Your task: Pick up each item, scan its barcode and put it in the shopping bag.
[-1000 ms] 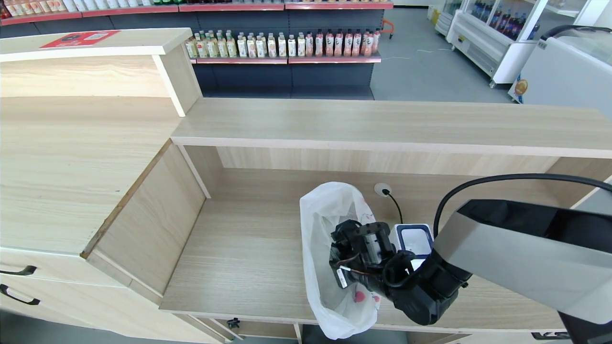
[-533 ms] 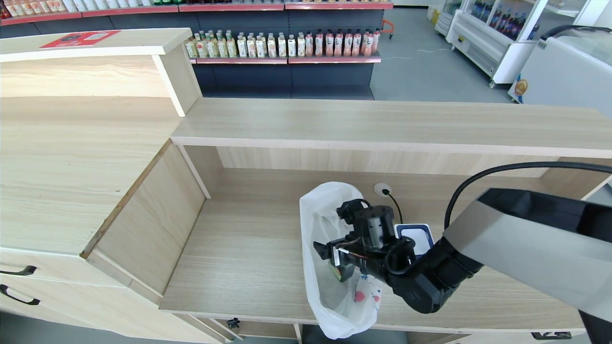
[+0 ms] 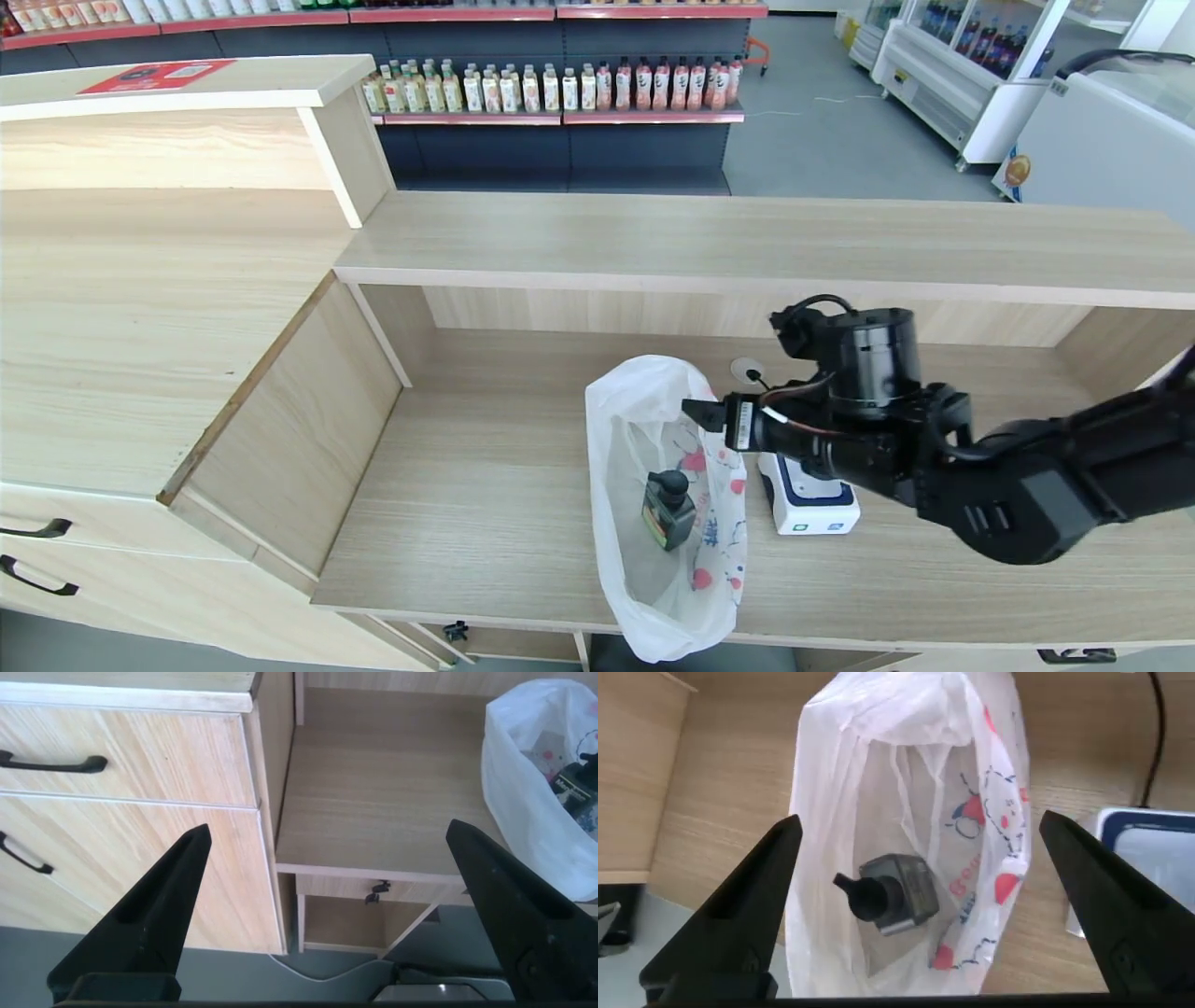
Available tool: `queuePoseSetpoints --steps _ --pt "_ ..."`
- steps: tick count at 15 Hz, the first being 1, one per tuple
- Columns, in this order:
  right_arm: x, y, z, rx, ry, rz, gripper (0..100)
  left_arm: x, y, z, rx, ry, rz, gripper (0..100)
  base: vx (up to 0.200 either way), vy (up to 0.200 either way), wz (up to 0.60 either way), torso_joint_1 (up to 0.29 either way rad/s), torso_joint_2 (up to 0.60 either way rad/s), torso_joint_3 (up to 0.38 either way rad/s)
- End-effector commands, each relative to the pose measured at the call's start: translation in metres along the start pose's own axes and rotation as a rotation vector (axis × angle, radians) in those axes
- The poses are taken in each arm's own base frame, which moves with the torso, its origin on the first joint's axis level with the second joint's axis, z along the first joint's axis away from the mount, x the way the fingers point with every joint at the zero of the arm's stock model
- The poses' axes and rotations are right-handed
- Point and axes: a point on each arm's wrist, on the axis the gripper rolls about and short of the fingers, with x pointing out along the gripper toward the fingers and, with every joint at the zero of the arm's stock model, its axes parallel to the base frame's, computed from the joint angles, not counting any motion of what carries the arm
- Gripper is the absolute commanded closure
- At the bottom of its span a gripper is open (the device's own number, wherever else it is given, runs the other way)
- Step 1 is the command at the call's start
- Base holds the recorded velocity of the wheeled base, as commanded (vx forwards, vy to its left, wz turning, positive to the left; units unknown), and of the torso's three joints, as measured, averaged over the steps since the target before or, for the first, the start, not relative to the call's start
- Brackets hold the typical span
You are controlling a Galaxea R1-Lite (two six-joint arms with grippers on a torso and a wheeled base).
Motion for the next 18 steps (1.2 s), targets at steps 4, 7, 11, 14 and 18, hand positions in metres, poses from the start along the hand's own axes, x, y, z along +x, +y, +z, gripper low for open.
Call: queuePoseSetpoints --steps 4,7,11,14,18 --pt "-0.105 -0.068 0.001 0.078 -0.028 -0.178 0 0.000 0.000 0.000 0.000 0.000 0.000 0 0.000 -0.150 0.00 0.001 0.00 0.003" --pt "-0.112 -0.074 -0.011 0.086 0.002 -0.201 0 0.000 0.000 0.000 -0.001 0.000 0.000 0 0.000 -0.200 0.00 -0.009 0.00 0.007" --pt "-0.113 -0.075 -0.019 0.084 0.028 -0.205 0 0.000 0.000 0.000 -0.001 0.000 0.000 0 0.000 -0.200 0.00 0.007 0.00 0.001" --pt "-0.114 -0.075 -0.020 0.082 0.031 -0.207 0 0.000 0.000 0.000 0.002 0.000 0.002 0 0.000 -0.200 0.00 0.006 0.00 0.002" --pt "-0.115 -0.075 -0.024 0.079 0.043 -0.204 0 0.000 0.000 0.000 0.000 0.000 0.002 0 0.000 -0.200 0.00 0.002 0.00 -0.002"
